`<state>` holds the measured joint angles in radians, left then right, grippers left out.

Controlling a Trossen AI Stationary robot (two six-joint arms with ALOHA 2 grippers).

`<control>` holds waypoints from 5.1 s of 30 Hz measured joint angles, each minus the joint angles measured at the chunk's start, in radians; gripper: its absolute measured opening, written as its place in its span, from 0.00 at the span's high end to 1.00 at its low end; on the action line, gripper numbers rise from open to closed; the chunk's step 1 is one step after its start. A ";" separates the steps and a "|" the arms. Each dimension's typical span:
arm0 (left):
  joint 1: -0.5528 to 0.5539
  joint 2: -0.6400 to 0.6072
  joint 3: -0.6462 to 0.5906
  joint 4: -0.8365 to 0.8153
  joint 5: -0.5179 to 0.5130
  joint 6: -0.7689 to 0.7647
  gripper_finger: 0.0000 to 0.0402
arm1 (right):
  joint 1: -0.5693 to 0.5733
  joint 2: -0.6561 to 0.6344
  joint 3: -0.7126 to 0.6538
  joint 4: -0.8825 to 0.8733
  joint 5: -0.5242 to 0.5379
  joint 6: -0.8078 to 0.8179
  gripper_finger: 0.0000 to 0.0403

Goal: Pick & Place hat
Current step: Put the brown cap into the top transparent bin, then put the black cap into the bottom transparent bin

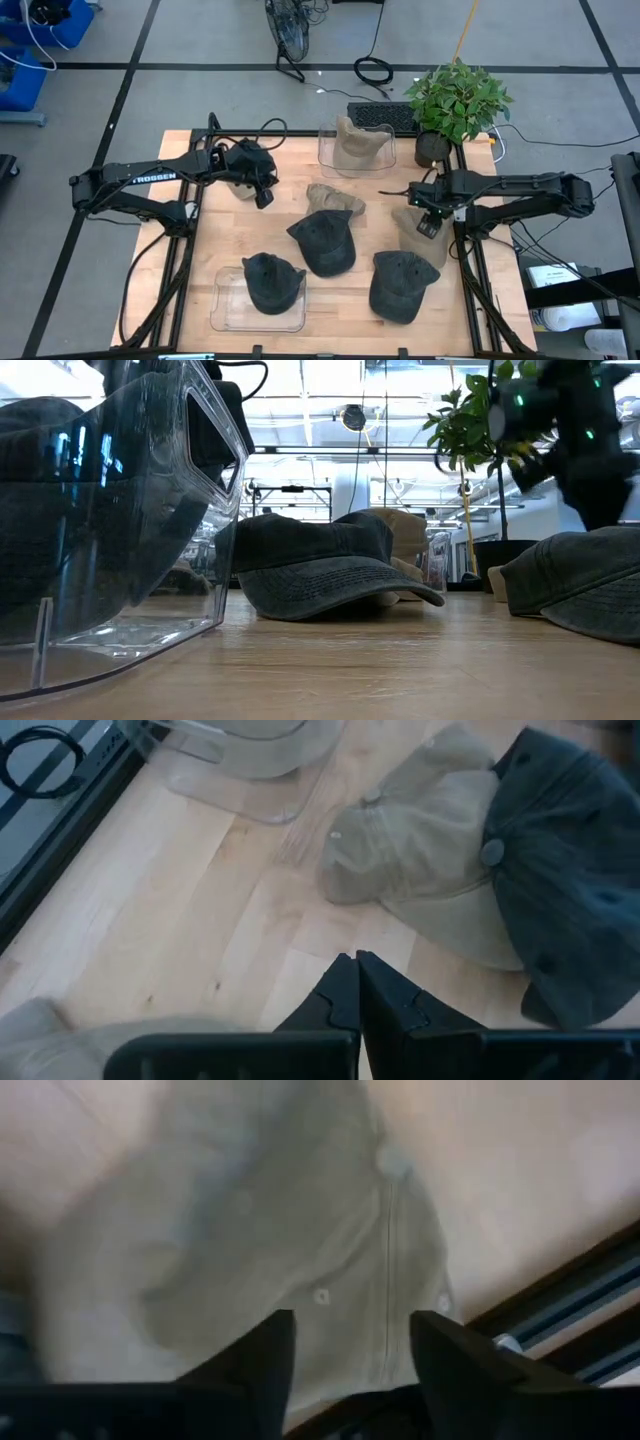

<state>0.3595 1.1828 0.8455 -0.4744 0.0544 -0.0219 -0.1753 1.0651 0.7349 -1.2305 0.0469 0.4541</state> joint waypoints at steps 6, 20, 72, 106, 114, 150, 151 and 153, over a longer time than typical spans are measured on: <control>-0.002 0.000 0.000 0.006 0.002 -0.034 0.98 | -0.015 0.001 -0.093 0.097 -0.018 -0.052 0.40; -0.002 0.000 0.000 0.010 0.029 -0.066 0.98 | -0.029 0.052 -0.162 0.281 0.000 -0.006 0.42; -0.019 0.000 0.001 0.008 0.015 -0.058 0.99 | 0.207 0.068 0.371 0.601 0.482 -0.097 1.00; 0.044 0.000 0.001 0.007 0.017 0.028 0.96 | -0.072 0.459 0.351 1.123 0.688 -0.292 0.97; 0.061 0.000 0.001 0.007 0.029 0.028 0.98 | -0.106 0.445 0.342 1.053 0.618 -0.205 0.92; 0.038 0.000 0.001 0.045 0.026 0.039 0.95 | 0.202 0.057 0.340 0.451 0.289 0.206 0.97; 0.037 0.000 0.001 0.055 0.026 0.039 0.94 | 0.208 0.057 0.335 0.447 0.291 0.235 0.96; 0.037 0.000 0.001 0.084 0.026 0.028 0.92 | 0.212 0.054 0.312 0.448 0.293 0.282 0.93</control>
<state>0.3962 1.1824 0.8463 -0.3905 0.0806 0.0056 0.0372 1.1192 1.0471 -0.7828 0.3397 0.7365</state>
